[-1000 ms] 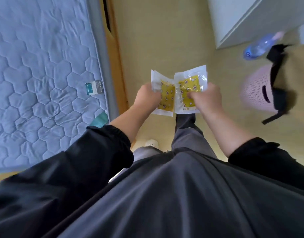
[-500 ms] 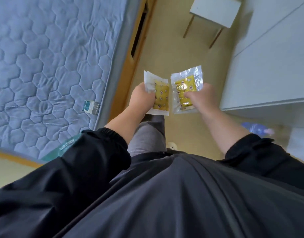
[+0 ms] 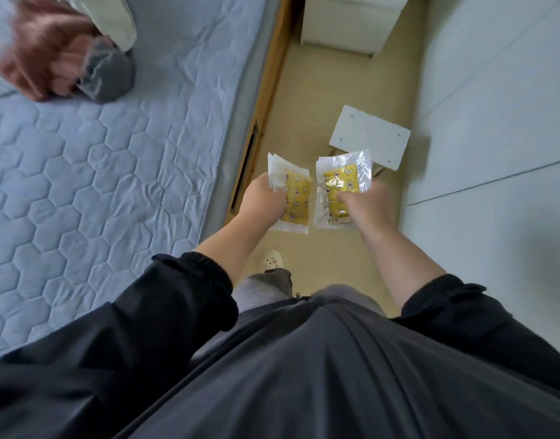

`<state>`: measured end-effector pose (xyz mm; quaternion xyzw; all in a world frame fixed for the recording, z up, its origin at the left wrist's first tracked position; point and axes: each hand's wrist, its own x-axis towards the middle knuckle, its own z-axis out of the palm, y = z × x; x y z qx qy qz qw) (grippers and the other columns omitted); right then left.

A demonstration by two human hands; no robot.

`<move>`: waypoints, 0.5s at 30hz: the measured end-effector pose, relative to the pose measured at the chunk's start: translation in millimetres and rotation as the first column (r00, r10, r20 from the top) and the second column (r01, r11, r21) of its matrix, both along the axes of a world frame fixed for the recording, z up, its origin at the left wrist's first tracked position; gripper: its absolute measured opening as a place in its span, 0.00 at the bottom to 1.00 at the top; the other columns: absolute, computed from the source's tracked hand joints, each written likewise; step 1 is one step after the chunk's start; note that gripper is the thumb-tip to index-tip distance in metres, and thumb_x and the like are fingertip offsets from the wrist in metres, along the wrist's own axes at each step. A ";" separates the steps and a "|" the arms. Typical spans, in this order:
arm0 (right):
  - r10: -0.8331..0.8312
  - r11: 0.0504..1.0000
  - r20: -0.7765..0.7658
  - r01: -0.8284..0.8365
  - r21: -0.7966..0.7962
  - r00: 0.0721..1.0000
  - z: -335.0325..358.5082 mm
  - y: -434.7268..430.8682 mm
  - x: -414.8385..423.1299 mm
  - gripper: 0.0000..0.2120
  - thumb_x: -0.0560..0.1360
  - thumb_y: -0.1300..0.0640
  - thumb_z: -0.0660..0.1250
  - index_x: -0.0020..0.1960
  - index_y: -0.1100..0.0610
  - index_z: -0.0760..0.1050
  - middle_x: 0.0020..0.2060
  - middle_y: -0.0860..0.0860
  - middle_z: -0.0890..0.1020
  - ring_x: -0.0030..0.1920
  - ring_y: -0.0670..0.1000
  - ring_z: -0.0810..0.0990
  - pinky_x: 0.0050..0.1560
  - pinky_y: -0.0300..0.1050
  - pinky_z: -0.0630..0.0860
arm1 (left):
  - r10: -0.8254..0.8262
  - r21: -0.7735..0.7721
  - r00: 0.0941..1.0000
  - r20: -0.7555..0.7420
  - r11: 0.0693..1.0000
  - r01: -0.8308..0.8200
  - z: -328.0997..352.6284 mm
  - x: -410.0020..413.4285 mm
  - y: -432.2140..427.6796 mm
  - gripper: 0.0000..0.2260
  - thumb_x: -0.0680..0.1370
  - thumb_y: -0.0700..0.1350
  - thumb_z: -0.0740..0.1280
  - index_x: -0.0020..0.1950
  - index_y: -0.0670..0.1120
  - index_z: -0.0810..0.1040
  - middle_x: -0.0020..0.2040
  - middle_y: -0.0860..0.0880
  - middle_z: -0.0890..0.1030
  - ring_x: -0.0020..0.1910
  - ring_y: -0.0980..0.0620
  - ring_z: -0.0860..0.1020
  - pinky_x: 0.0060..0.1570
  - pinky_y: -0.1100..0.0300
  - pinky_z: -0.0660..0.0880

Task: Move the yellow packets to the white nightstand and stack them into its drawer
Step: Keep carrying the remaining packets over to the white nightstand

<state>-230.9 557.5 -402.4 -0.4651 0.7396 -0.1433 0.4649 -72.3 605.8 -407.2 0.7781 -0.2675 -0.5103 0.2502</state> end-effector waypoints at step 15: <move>-0.014 0.998 0.084 0.019 -0.063 0.996 -4.4 -311.0 16.8 0.08 0.72 0.62 0.69 0.41 0.53 0.71 0.32 0.44 0.74 0.32 0.42 0.72 0.31 0.36 0.69 | 0.025 -0.074 0.999 0.048 0.997 -0.022 -6.5 17.2 -318.6 0.06 0.81 0.42 0.58 0.51 0.48 0.74 0.46 0.50 0.80 0.49 0.47 0.81 0.51 0.50 0.80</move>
